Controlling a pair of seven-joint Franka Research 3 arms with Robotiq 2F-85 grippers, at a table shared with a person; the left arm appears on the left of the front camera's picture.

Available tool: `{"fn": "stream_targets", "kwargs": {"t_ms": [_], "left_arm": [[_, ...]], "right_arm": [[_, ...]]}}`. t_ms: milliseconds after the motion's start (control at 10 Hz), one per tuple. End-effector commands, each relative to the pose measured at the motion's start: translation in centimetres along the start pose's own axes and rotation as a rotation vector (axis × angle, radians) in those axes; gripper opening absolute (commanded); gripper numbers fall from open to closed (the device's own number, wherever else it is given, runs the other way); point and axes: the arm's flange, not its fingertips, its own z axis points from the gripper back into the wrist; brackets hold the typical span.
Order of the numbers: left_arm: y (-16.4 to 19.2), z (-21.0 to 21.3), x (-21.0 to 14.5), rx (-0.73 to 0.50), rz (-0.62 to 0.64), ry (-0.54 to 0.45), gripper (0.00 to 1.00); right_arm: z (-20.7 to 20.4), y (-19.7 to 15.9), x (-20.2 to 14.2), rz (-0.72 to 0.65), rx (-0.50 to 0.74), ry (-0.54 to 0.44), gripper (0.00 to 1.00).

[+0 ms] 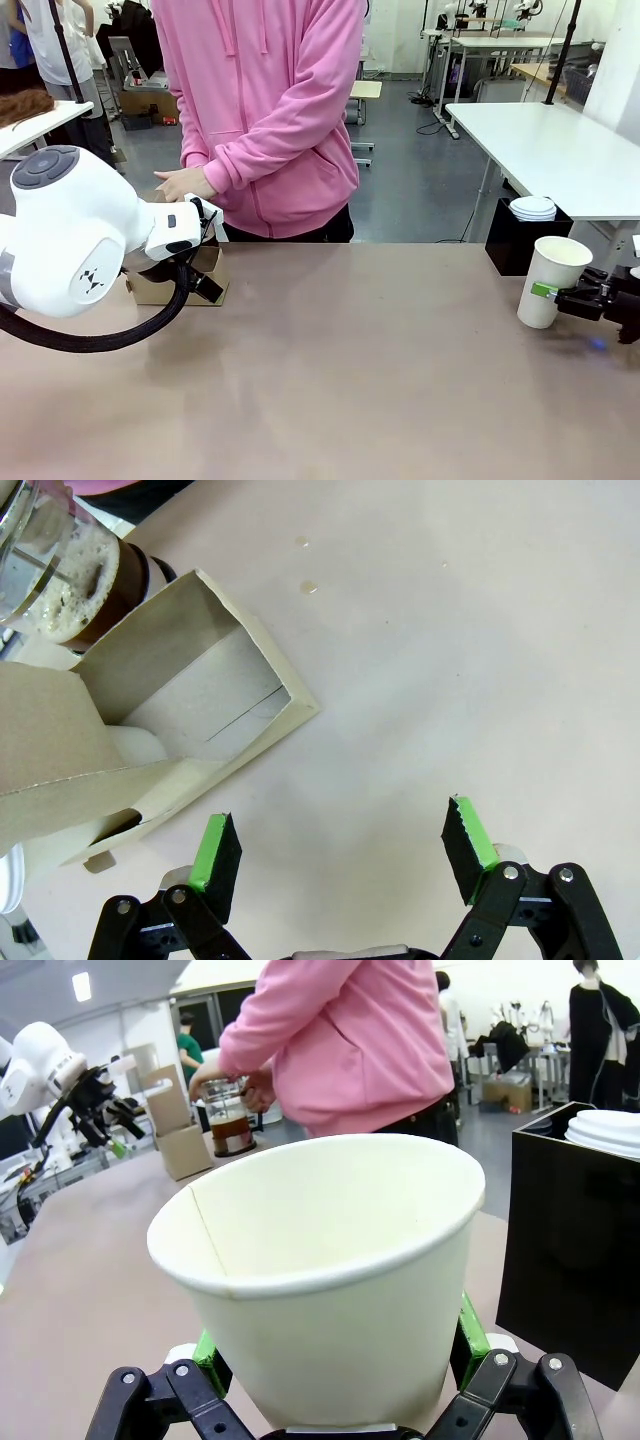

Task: Pour a drink into a cup and package it in a carrier.
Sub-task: Pick up the 600 ml Paper Cup and place it in the middle top area of the table.

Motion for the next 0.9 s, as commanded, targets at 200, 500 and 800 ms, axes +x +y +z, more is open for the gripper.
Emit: {"fn": "stream_targets", "kwargs": {"t_ms": [200, 500, 800], "left_arm": [[0.0, 0.0, 0.0, -0.001, 0.0, -0.001, 1.0], [0.0, 0.0, 0.0, -0.001, 0.0, -0.001, 1.0], [0.0, 0.0, 0.0, -0.001, 0.0, -0.001, 1.0]], "right_arm": [[-0.1, 0.0, -0.1, -0.003, -0.002, -0.001, 0.8], [0.1, 0.0, -0.2, -0.008, -0.005, -0.001, 0.81], [-1.7, 4.5, 8.0, -0.024, 0.027, 0.023, 0.81]]}}
